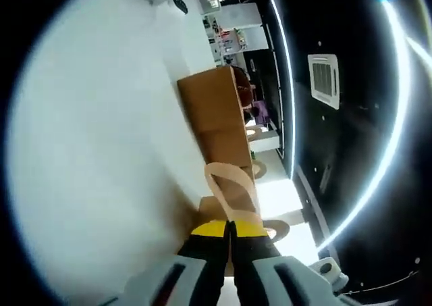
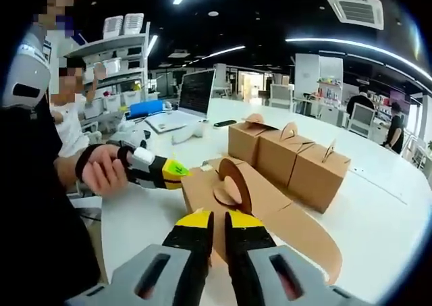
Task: Pick up one paper box from the group, open the paper box, and remove the item inside
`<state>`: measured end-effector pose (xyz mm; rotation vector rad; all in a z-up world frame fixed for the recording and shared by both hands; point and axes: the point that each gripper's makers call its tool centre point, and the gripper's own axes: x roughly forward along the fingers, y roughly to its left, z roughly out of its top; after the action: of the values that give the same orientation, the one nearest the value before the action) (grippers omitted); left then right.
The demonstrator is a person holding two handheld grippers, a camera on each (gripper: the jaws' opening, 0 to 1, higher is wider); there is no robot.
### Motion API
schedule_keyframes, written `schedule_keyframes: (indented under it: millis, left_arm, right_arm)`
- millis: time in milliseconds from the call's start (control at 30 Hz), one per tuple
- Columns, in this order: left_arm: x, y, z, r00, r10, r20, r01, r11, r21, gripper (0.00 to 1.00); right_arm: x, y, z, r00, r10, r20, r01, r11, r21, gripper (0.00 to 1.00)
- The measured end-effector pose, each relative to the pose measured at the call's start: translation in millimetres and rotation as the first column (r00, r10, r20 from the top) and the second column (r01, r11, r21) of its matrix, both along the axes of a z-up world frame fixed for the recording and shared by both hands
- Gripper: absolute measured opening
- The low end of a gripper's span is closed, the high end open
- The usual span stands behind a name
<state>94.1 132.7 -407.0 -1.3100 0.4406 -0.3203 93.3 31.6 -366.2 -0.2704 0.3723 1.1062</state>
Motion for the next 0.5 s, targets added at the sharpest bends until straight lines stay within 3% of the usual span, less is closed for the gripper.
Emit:
schedule_keyframes:
  millis: [167, 233, 300, 333, 400, 467, 500]
  left_arm:
    - [-0.5, -3.5, -2.2, 1.000, -0.005, -0.007, 0.005, 1.000, 0.000, 0.05]
    - [-0.3, 3.1, 2.3, 1.000, 0.014, 0.019, -0.014, 1.000, 0.016, 0.05]
    - [-0.8, 19.0, 18.9, 0.995, 0.044, 0.084, -0.045, 0.999, 0.012, 0.06]
    - [-2.0, 28.5, 24.9, 0.991, 0.072, 0.111, -0.077, 0.996, 0.045, 0.06]
    - [-3.3, 46.6, 41.8, 0.972, 0.136, 0.192, -0.157, 0.983, 0.095, 0.10]
    - [-6.1, 72.2, 64.0, 0.948, 0.179, 0.264, -0.203, 0.977, 0.066, 0.10]
    - [-7.7, 82.0, 79.7, 0.926, 0.195, 0.323, -0.234, 0.968, 0.087, 0.10]
  right_arm:
    - [-0.3, 0.5, 0.1, 1.000, 0.000, -0.001, 0.000, 1.000, 0.002, 0.09]
    - [-0.5, 0.6, 0.2, 1.000, -0.002, 0.001, 0.002, 1.000, 0.001, 0.09]
    - [-0.6, 0.9, 0.3, 1.000, -0.004, 0.001, 0.004, 1.000, 0.003, 0.09]
    - [-0.6, 0.8, 0.3, 1.000, -0.005, 0.002, 0.005, 1.000, 0.002, 0.09]
    - [-0.3, 0.6, 0.3, 1.000, -0.007, 0.001, 0.007, 1.000, 0.002, 0.09]
    - [-0.4, 0.3, 0.3, 1.000, -0.009, 0.002, 0.009, 1.000, 0.003, 0.09]
    - [-0.4, 0.1, 0.3, 1.000, -0.011, 0.003, 0.011, 1.000, 0.005, 0.09]
